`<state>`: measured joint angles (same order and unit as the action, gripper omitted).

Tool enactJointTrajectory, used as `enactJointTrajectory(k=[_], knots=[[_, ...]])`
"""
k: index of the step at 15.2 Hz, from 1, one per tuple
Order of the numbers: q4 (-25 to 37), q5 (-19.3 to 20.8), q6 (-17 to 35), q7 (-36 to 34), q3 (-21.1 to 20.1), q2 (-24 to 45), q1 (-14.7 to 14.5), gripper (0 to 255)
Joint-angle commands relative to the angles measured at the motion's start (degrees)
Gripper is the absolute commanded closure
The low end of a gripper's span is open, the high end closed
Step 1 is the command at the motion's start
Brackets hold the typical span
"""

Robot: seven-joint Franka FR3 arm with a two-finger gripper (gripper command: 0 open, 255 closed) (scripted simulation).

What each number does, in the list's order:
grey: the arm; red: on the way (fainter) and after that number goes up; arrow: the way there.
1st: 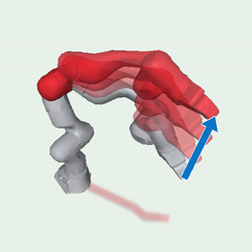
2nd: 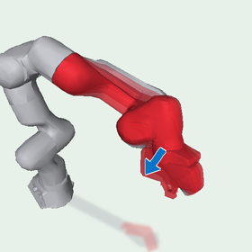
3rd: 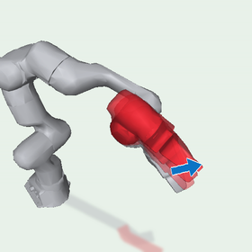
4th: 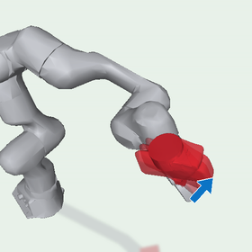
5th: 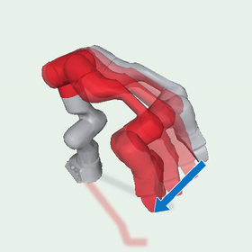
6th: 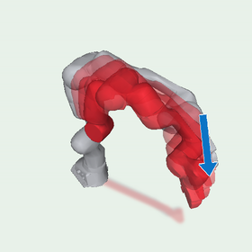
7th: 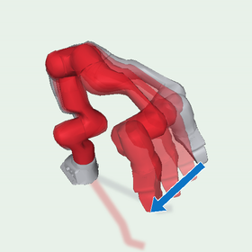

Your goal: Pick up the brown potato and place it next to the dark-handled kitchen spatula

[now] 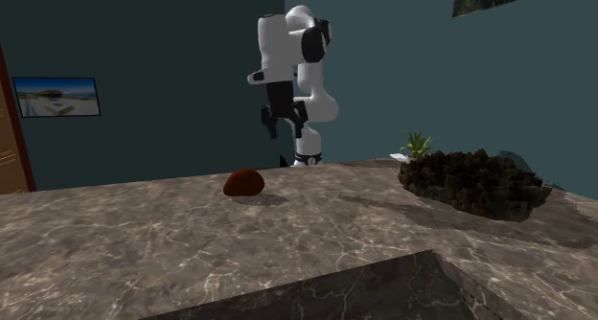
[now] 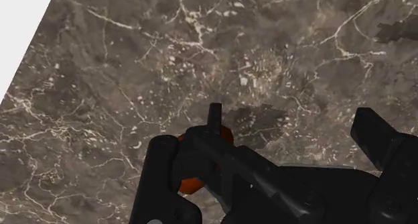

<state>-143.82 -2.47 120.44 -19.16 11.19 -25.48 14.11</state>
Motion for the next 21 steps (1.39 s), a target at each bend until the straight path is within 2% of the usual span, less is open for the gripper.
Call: enactJointTrajectory(k=[1,7,12,19,21], knots=[[0.22,-1.38,5.01,-2.76,1.11,2.96,1.28,0],[-0.61,-6.84,19.08,-8.89,4.92,10.34,4.49,0],[-0.98,-14.48,29.75,-11.22,8.41,16.44,5.75,0],[-0.33,-21.33,34.42,-6.31,8.78,22.53,3.63,0],[-0.23,-22.00,34.76,-5.82,8.74,23.05,3.51,0]])
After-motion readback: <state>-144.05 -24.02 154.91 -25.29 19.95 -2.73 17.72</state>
